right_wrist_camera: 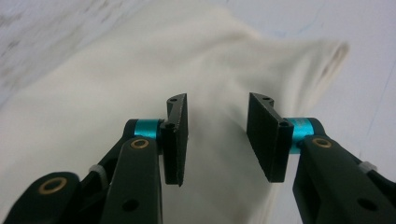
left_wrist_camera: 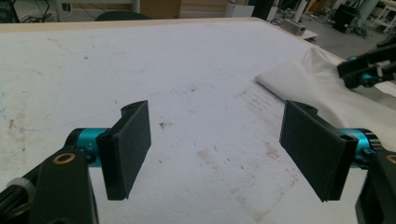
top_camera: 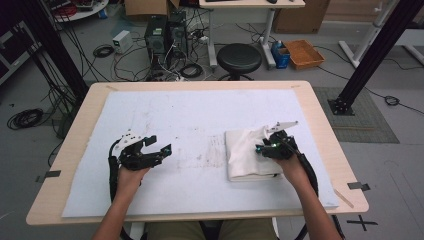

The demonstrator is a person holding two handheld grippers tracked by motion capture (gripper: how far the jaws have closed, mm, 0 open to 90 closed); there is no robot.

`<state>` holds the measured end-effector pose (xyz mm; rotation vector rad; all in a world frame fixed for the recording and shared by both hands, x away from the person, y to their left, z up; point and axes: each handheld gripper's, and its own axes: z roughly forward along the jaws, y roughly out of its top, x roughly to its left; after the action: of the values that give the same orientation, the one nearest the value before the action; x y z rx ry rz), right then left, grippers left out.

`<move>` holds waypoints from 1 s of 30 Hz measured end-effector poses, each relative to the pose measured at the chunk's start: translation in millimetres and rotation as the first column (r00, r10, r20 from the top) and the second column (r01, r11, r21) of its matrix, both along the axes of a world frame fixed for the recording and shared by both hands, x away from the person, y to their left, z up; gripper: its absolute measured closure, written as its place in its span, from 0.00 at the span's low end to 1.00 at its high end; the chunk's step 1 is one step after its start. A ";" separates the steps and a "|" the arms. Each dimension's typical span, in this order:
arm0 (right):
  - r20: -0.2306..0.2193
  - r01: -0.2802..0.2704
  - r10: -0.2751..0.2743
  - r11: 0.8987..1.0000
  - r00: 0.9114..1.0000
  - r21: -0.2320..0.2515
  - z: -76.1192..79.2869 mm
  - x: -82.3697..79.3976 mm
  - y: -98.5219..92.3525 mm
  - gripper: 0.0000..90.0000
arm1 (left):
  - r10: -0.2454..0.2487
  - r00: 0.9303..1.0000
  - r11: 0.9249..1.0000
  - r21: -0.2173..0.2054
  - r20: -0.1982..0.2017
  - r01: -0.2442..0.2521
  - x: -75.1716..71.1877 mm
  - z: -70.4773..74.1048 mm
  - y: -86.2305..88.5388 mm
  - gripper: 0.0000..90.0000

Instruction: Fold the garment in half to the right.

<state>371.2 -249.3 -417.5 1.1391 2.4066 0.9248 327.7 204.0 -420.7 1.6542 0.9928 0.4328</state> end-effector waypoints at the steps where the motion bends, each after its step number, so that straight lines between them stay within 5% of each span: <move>1: -0.004 -0.010 0.010 1.000 1.000 0.006 -1.9 -4.5 -3.0 0.66 | -0.001 1.000 1.000 -0.001 0.003 0.001 0.0 0.1 -0.3 0.28; 3: -0.035 -0.027 0.027 1.000 0.999 -0.003 -8.8 -13.6 -8.9 0.66 | -0.001 1.000 1.000 -0.002 0.003 0.001 0.3 0.0 -0.7 0.28; 7: -0.014 -0.039 0.039 0.999 0.999 0.000 -17.6 -23.8 -21.4 0.63 | 0.000 1.000 1.000 -0.006 0.010 0.001 1.0 0.1 -0.6 0.28; 14: -0.043 -0.087 0.090 0.994 0.995 0.070 -10.4 -36.8 -40.8 0.38 | 0.004 1.000 1.000 -0.007 -0.002 -0.004 3.8 -2.7 1.8 0.25; 18: 0.095 -0.059 0.047 0.990 0.994 0.131 -2.1 -43.7 -56.2 0.23 | -0.004 1.000 1.000 -0.019 0.009 0.004 4.0 -2.2 5.2 0.25; 21: 0.214 -0.019 -0.018 0.985 0.977 0.170 4.5 -48.0 -66.8 0.23 | -0.008 1.000 1.000 -0.028 0.019 0.008 5.3 -2.1 11.3 0.25; 23: 0.283 0.005 -0.060 0.981 0.957 0.192 8.3 -50.2 -73.9 0.23 | -0.010 1.000 0.999 -0.034 0.022 0.011 6.1 -3.0 15.2 0.25; 26: 0.320 0.038 -0.109 0.975 0.941 0.220 10.9 -52.1 -81.8 0.23 | -0.014 0.999 0.999 -0.029 0.031 0.015 7.1 -5.4 20.3 0.25; 30: 0.308 0.096 -0.166 0.969 0.937 0.230 10.2 -51.5 -89.0 0.22 | -0.009 0.999 1.000 -0.024 0.032 0.010 9.9 -9.5 22.4 0.25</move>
<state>319.7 -338.3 -407.4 1.1024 1.9802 1.2393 337.6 226.5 -430.2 1.6249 0.9632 0.4379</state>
